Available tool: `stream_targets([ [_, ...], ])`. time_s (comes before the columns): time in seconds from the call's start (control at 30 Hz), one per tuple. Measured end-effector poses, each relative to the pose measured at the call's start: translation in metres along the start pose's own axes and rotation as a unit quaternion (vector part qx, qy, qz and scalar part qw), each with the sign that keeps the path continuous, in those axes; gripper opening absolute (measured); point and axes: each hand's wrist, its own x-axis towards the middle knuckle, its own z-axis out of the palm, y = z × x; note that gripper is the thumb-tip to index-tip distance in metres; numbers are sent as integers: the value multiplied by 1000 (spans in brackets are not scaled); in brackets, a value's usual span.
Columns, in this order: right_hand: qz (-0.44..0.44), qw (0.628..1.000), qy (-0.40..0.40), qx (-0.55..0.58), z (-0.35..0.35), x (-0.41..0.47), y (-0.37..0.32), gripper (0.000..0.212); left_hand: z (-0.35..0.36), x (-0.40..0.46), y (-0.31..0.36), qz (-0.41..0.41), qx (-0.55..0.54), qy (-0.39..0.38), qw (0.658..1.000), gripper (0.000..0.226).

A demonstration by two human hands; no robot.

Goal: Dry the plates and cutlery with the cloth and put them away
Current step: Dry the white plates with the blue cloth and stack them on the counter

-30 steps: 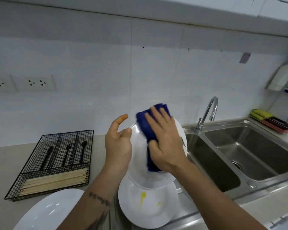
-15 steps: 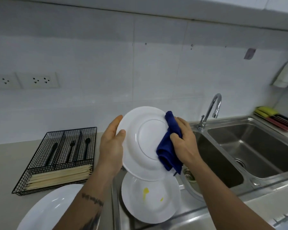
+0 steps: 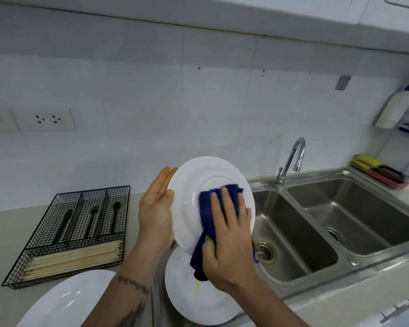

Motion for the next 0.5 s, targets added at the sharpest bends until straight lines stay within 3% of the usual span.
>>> stream_targets([
  [0.1, -35, 998, -43, -19, -8, 38, 1, 76, 6, -2, 3, -11, -5, 4, 1000, 48],
  [0.23, -1, 999, -41, -18, -16, 83, 26, 68, 11, -5, 9, -12, -17, -19, 1000, 50],
  [0.3, 67, 991, -35, 110, -22, 93, 42, 59, 7, -5, 16, 3, -18, -25, 1000, 50],
  [0.4, 178, 939, -53, 289, -25, 81, 60, 47, -5, -2, 26, 21, -32, -5, 999, 50],
  [0.5, 208, 935, -36, 285, -15, 66, 56, 58, -10, -3, 26, 12, -38, 0, 999, 49],
])
